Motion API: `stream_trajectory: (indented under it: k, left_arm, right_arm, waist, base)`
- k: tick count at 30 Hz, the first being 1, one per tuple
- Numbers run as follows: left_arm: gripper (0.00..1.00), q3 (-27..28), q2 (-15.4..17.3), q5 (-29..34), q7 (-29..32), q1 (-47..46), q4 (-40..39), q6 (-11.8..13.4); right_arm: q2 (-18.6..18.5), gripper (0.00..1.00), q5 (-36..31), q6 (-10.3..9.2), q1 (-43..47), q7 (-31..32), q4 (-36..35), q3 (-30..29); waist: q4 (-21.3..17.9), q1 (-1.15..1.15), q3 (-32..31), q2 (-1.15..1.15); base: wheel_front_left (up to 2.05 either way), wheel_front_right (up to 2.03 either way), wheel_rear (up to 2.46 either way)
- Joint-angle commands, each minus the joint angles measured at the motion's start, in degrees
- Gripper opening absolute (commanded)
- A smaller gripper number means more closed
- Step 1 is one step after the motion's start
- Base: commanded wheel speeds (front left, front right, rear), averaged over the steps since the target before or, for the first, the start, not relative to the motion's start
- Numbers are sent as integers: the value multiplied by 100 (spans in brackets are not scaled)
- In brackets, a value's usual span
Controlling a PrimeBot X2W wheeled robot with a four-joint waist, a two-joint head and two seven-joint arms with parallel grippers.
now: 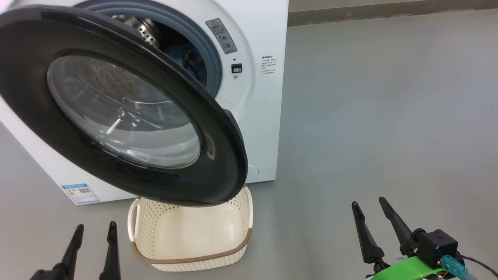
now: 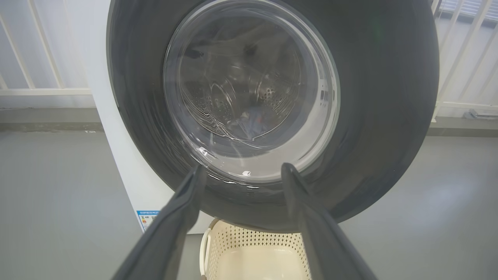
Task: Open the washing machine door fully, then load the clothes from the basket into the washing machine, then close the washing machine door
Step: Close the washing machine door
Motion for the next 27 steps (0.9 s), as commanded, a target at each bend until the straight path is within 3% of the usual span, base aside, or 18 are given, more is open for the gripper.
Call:
stream_trajectory:
  k: [1,27]
  left_arm:
    - [100,209,46,57,-36,-59,-84,-13]
    - [100,222,68,-7,-36,-36,-53,-13]
  right_arm:
    - [-16,100,-50,52,-84,-69,-151,144]
    - [-16,100,-40,52,-22,-69,-118,52]
  waist:
    - [11,0,1,0]
    - [133,0,-44,0]
  base:
    - [0,0,0]
    - [0,0,0]
